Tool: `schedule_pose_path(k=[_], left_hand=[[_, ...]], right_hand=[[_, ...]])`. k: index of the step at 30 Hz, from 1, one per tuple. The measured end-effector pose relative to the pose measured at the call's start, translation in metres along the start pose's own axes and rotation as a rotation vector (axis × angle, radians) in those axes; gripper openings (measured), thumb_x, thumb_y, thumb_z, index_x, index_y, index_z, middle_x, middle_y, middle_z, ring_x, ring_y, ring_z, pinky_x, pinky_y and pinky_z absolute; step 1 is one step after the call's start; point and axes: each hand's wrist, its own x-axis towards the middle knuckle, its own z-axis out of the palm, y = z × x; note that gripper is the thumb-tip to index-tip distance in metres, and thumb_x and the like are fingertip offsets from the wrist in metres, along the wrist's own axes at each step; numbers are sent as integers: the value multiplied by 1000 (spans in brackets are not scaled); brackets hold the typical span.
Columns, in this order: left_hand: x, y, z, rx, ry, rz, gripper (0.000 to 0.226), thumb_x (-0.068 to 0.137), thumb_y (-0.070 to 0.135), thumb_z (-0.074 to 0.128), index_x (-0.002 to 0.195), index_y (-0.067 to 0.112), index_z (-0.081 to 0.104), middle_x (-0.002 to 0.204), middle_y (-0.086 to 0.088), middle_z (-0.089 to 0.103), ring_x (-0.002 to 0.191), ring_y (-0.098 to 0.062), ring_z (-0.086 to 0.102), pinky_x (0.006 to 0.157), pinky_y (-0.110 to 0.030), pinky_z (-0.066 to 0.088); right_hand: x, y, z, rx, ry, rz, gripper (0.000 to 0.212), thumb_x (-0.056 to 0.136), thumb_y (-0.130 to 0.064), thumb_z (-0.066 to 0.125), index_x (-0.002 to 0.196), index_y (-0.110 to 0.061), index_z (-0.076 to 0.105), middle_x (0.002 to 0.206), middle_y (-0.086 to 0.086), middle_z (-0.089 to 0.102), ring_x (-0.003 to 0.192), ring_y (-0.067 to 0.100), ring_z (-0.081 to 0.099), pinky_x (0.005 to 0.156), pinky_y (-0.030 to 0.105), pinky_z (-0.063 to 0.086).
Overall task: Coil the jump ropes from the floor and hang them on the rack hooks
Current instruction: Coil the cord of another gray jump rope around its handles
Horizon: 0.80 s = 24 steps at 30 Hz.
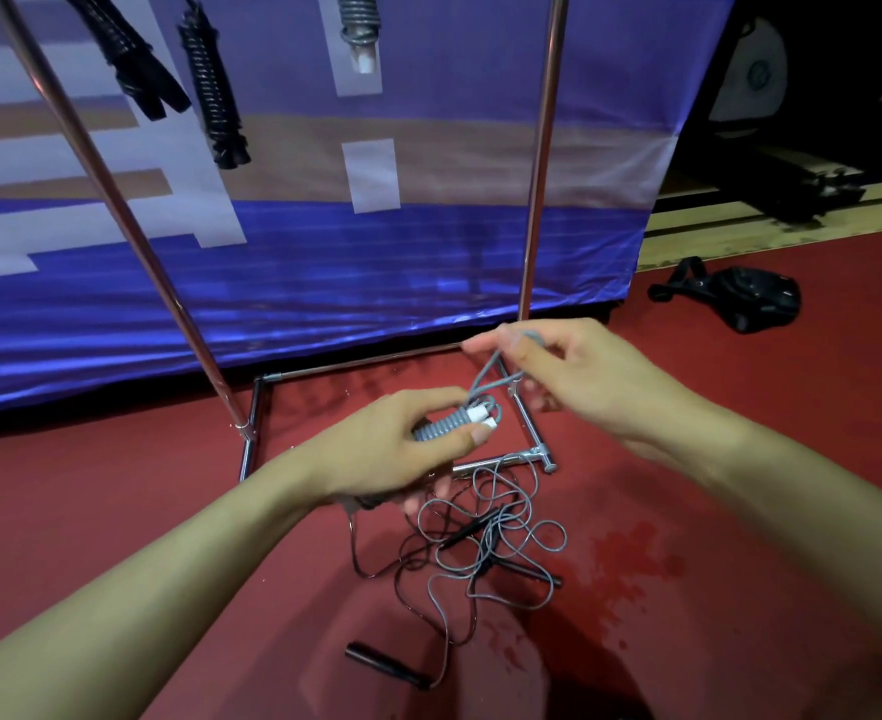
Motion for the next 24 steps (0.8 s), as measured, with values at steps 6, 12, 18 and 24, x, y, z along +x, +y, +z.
schedule_pose_path(k=[6,12,18,24], left_hand=[[-8,8,0,-69,-21,44,25,105,41,53,102,18,65,71,-13,71,44,-23,60,40,-18,42],[-9,1,-12,-270,66,93,31,104,47,52,95,21,67,67,-12,63,44,-24,55,51,-30,46],[-15,11,-8,-283,7,126,41,108,36,47,71,33,65,56,-4,58,40,-21,49,48,-28,43],[-18,9,-13,-114,106,65,28,102,47,53,78,38,66,64,-5,65,45,-25,56,46,-31,37]], right_hand=[[11,18,-12,895,-81,313,29,100,-36,56,97,-11,70,66,-4,35,59,7,41,63,23,47],[12,14,-18,1020,-80,165,25,106,-27,46,87,-14,57,93,2,59,60,6,44,56,19,48],[3,2,-5,108,-121,-64,34,106,-37,37,113,-13,61,77,1,36,51,7,38,58,30,54],[-5,9,-9,-250,-297,-143,42,110,-16,38,150,-28,46,74,-7,41,59,5,48,71,23,55]])
